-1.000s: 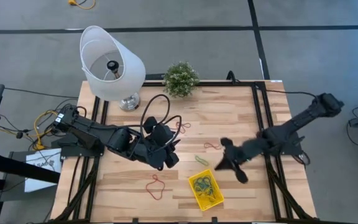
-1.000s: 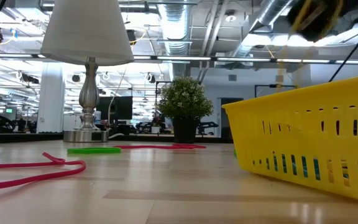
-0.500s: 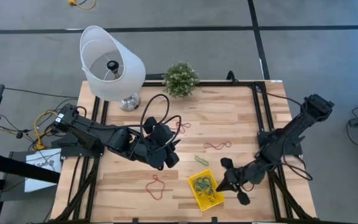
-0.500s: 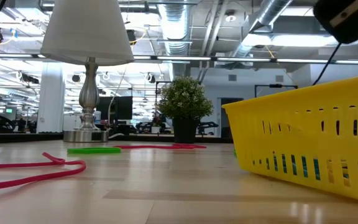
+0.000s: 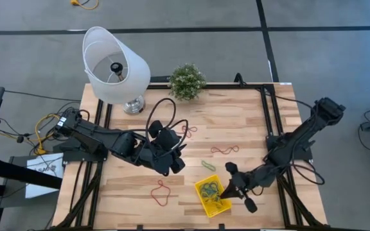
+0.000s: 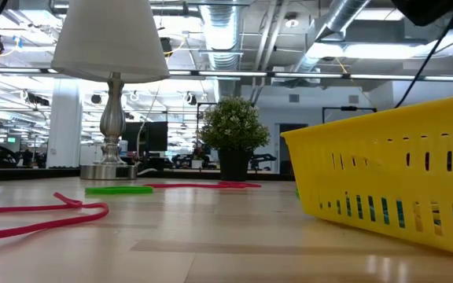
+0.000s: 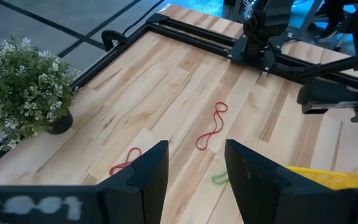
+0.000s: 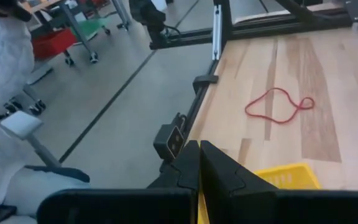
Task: Pick and place items into bin
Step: Put the yellow rubber band into the bin, then put the red rubber band into the bin
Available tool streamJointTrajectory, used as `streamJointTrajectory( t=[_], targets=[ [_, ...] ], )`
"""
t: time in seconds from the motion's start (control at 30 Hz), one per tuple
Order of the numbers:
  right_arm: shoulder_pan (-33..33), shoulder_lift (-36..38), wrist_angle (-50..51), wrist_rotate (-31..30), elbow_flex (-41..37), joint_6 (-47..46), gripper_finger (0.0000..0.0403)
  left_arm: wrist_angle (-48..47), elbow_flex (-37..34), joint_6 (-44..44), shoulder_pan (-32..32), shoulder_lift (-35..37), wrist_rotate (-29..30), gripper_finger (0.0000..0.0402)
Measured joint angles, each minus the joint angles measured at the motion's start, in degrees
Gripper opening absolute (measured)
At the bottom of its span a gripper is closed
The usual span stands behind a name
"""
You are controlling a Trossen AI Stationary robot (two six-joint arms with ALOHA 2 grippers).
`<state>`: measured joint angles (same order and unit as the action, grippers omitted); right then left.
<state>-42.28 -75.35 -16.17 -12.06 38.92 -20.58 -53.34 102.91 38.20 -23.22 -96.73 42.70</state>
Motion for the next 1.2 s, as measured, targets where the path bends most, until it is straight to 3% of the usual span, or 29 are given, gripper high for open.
streamJointTrajectory(
  t=[0.4, 0.83, 1.2],
  targets=[
    [1.88, 1.4, 5.02, 4.4, 4.15, -1.46, 0.0, 0.07, 0.0, 0.04, 0.02, 0.0, 0.0, 0.0148],
    [1.55, -7.33, 8.03, 1.67, 4.2, -4.96, 0.0002, 0.07, 0.0, 0.55, 0.02, 0.0, -0.36, 0.0148],
    [3.17, -11.26, 11.92, 4.25, 4.11, -4.63, 0.0101, -4.85, -0.02, 5.87, 0.0, 0.0, -7.0, 0.0148]
  ],
)
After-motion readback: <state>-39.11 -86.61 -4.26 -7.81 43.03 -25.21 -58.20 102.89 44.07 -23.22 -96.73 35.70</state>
